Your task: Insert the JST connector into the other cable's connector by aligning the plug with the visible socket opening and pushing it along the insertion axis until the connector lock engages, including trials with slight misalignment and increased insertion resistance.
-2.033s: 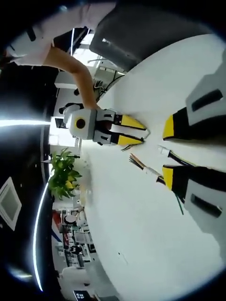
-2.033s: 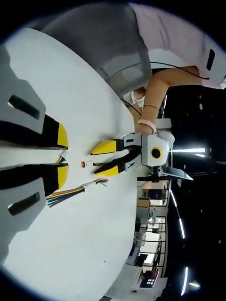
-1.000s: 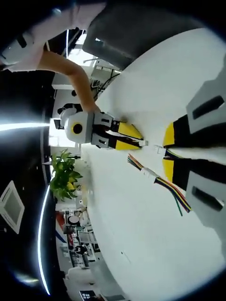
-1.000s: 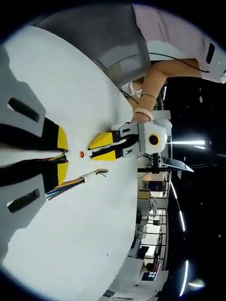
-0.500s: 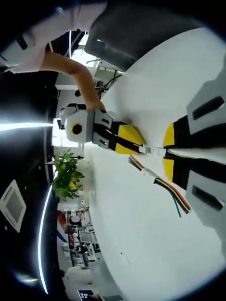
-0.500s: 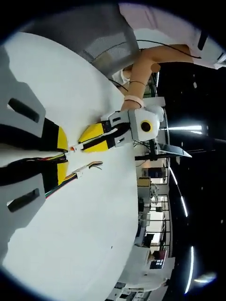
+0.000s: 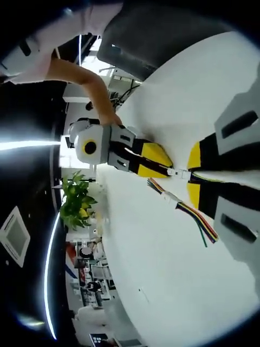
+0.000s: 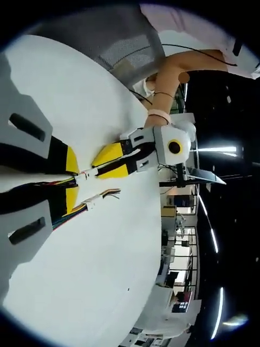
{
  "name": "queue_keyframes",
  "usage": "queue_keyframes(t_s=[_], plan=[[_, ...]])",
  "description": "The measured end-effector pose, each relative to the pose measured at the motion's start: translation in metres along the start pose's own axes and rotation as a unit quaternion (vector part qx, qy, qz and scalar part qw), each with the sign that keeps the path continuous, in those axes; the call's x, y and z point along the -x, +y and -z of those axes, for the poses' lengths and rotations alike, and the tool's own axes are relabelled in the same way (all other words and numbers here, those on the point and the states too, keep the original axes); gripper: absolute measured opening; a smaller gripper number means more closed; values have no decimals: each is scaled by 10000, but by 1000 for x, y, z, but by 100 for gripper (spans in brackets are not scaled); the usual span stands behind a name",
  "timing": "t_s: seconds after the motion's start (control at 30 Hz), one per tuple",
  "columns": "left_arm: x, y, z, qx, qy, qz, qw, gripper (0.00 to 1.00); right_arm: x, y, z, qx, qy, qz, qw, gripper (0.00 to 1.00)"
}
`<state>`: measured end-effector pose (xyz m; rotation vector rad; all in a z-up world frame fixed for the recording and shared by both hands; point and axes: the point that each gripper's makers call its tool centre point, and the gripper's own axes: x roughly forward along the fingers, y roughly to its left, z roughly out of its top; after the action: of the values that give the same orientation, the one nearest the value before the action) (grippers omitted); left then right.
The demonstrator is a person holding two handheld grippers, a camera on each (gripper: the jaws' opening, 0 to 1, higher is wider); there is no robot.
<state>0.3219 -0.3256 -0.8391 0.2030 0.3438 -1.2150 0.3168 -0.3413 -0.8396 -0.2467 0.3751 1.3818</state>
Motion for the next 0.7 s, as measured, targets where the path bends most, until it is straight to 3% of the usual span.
queue_keyframes(t_s=[0.47, 0.7], plan=[[4, 1, -8, 4, -195, 70, 9998, 0, -3, -4, -7, 40, -284, -163, 9995, 3], [7, 3, -2, -12, -95, 44, 9999, 0, -8, -5, -4, 104, -302, -130, 9994, 3]])
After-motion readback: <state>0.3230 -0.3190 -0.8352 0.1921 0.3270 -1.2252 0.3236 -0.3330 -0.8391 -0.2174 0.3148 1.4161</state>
